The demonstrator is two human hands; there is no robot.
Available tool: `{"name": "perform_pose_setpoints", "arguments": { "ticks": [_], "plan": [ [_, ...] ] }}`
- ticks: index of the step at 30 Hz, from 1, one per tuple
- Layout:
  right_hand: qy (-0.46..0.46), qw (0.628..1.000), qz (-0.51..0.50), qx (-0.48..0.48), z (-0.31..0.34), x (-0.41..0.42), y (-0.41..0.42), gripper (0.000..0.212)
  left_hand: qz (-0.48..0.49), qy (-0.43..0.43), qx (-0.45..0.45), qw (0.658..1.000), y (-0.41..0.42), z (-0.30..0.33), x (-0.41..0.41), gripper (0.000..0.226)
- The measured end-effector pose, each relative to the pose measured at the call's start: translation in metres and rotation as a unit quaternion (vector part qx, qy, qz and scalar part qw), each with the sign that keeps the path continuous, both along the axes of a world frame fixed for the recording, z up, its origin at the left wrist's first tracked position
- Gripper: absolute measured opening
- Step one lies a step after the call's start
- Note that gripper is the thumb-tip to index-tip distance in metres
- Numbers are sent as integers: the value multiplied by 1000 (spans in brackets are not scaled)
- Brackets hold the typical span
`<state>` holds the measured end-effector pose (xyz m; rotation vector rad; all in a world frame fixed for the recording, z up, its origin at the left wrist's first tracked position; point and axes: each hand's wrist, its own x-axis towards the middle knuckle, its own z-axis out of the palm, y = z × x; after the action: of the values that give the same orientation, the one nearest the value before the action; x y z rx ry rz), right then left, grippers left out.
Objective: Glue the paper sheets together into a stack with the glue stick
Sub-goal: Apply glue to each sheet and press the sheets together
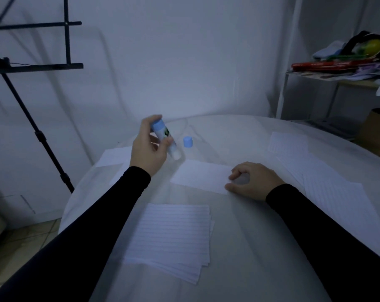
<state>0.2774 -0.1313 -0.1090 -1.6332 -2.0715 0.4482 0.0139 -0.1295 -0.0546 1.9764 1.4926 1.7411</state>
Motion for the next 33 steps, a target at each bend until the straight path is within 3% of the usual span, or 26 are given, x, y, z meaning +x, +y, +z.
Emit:
{"name": "perform_pose_setpoints", "arguments": {
  "ticks": [4, 7, 9, 12, 15, 21, 24, 26, 30, 33],
  "plan": [
    [27, 998, 38, -36, 0, 8, 3, 13, -47, -9, 11, 999, -8, 14, 18, 47],
    [-2, 995, -53, 86, 13, -3, -6, 14, -75, 22, -9, 997, -9, 10, 28, 47],
    [-64, 987, -100, 106, 23, -24, -17, 33, -75, 29, -19, 997, -8, 7, 28, 47],
    [-196, 977, -83, 25, 21, -55, -26, 64, -64, 32, -25, 997, -7, 4, 24, 47],
    [-244, 968, -64, 0, 20, -59, -25, 67, -54, 35, -35, 997, -7, 3, 16, 47],
    [-158, 984, 38, -73, 28, -33, -11, 41, -42, 18, -49, 998, -3, 0, 8, 48],
    [-55, 998, 42, 4, 17, -28, -10, 46, -50, 32, -52, 997, -3, -2, 13, 47],
    [-15, 998, 39, 54, 12, -36, -12, 37, -56, 43, -51, 996, -3, -3, 17, 47],
    [-118, 991, 66, 11, 8, -51, -21, 45, -61, 58, -49, 995, -5, -4, 21, 48],
    [-109, 988, 113, 4, 9, -43, -22, 44, -67, 65, -51, 994, -6, -4, 21, 48]
  ]
}}
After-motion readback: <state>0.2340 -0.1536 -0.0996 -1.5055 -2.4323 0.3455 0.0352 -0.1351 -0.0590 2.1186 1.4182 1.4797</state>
